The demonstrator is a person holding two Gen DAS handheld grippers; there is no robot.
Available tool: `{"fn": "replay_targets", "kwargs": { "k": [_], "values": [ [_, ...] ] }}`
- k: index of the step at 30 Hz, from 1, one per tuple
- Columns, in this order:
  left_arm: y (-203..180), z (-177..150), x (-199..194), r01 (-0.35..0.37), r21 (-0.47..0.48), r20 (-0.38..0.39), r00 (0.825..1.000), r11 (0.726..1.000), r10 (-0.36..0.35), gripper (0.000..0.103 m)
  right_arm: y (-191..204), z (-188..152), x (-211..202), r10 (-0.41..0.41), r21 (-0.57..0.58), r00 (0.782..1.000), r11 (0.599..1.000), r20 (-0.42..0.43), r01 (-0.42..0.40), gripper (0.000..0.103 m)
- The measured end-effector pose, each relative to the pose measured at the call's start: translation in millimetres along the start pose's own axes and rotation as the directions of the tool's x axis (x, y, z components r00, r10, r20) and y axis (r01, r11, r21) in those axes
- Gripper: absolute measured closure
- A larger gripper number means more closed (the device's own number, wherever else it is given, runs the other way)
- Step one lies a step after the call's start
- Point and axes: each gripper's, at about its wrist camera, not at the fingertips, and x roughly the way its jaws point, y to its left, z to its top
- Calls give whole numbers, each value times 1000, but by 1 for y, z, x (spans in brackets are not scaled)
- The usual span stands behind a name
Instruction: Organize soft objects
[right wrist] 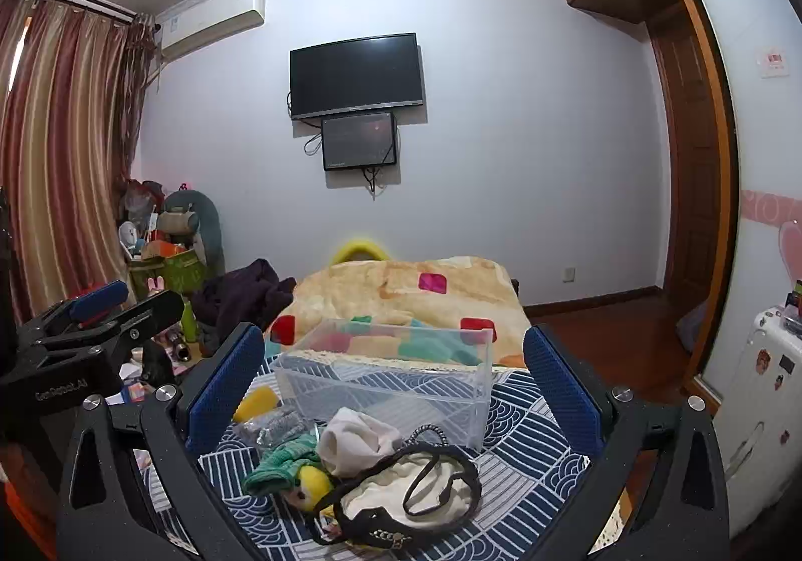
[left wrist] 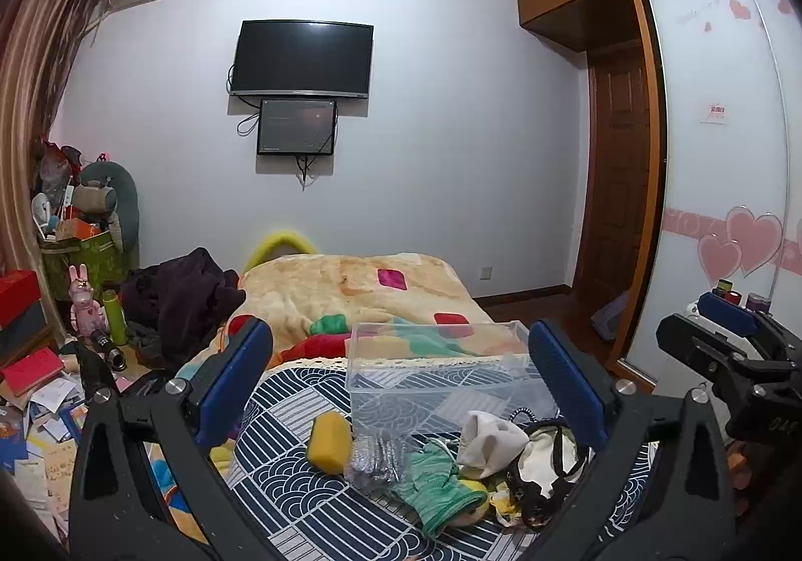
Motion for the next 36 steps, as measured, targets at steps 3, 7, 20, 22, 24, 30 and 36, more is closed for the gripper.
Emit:
{"fn": "replay_targets", "kwargs": {
  "k": [3, 7, 20, 22, 24, 30, 36],
  "values": [
    [0, -1, 0, 3, 1, 0, 1000, 1000, -3, 0, -1, 1, -1, 1, 4, 1000, 1000, 1, -1, 0],
    [-3, -2, 0, 1, 15, 3, 1000, 1000, -1, 0, -1, 1, -2, -1, 3, 1000, 1000, 2, 1, 0],
    [-4, -1, -3, 8, 14, 5, 1000, 1000, -8, 0, -1, 0, -2, 6, 4, 1000, 1000, -2, -6, 0],
    [-4, 0, -3, 12, 10, 3, 1000, 1000, -12, 0, 0, -1, -3, 8, 3, 1000, 1000, -1, -8, 0],
    [-3, 1, -4, 15, 7, 3, 1000, 1000, -16, 0, 0, -1, -4, 7, 2, 1000, 1000, -1, -7, 0],
    [-5, 2, -5, 18, 15, 11, 1000, 1000, -18, 0, 0, -1, -4, 10, 2, 1000, 1000, -1, -10, 0],
    [-7, 3, -6, 22, 16, 19, 1000, 1000, -23, 0, 0, -1, -5, 11, 3, 1000, 1000, 3, -11, 0]
  ]
}}
